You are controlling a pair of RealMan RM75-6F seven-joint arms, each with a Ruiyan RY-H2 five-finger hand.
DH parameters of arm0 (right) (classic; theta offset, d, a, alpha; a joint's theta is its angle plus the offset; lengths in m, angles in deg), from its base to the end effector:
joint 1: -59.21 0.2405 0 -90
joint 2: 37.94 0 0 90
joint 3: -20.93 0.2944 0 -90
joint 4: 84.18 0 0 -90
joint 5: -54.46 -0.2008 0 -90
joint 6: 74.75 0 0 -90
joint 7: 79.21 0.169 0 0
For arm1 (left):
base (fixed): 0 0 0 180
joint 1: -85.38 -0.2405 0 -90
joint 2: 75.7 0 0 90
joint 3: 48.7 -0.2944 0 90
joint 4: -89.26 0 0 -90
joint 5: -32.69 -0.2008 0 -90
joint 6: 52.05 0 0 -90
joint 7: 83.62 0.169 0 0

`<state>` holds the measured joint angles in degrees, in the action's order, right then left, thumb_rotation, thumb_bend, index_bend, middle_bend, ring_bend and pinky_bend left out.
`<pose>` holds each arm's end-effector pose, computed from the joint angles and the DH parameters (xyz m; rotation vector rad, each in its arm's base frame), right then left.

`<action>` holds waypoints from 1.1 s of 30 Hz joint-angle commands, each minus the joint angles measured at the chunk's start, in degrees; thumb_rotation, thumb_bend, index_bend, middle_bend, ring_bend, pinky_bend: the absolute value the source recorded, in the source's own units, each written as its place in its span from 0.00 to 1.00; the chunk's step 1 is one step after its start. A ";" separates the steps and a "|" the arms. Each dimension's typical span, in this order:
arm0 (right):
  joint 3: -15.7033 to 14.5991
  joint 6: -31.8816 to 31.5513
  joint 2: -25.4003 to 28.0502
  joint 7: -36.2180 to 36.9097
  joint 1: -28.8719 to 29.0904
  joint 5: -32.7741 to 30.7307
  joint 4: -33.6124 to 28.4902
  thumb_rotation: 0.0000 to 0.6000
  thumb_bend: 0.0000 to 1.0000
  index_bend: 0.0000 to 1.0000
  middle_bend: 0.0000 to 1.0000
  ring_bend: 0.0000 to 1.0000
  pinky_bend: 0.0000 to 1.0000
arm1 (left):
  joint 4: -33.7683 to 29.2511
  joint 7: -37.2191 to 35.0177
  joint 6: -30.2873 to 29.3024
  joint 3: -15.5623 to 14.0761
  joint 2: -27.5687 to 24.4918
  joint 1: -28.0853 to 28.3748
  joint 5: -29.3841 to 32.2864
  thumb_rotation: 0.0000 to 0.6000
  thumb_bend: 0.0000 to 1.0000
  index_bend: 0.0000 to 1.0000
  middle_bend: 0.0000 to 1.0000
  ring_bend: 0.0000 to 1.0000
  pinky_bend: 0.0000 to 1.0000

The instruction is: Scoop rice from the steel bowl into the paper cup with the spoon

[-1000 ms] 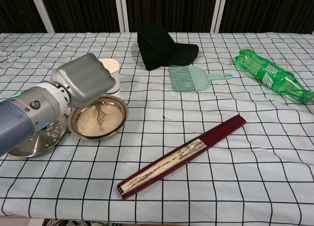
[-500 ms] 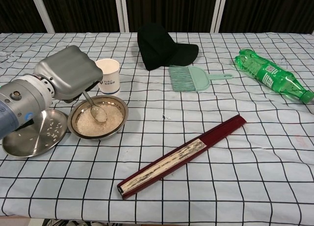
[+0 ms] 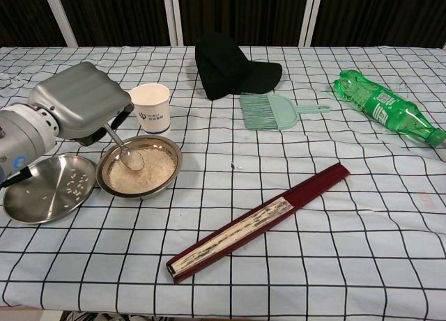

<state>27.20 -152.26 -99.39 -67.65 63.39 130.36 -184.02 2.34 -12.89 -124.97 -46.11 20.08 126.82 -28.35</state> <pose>-0.3493 -0.2114 0.1859 1.1531 -1.2530 0.9972 -0.1690 0.3524 -0.0364 -1.8683 -0.1582 -0.4403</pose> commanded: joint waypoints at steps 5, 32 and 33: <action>-0.03 0.01 -0.03 -0.09 0.00 0.02 0.05 1.00 0.21 0.00 0.00 0.00 0.17 | 0.11 -2.01 -0.27 0.49 -0.64 -0.55 -0.71 1.00 0.48 0.76 1.00 1.00 1.00; 0.12 0.32 0.07 -0.11 0.11 -0.46 0.06 1.00 0.21 0.00 0.00 0.00 0.17 | -1.93 -1.43 0.08 8.40 -2.44 3.16 2.18 1.00 0.48 0.76 1.00 1.00 1.00; 0.14 0.34 0.07 -0.09 0.11 -0.51 0.05 1.00 0.21 0.00 0.00 0.00 0.17 | -1.74 -1.42 0.17 8.83 -2.46 3.42 2.49 1.00 0.48 0.76 1.00 1.00 1.00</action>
<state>27.34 -151.93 -99.32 -67.74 63.50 129.85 -183.97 0.29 -14.42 -125.00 -37.79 17.63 129.82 -26.31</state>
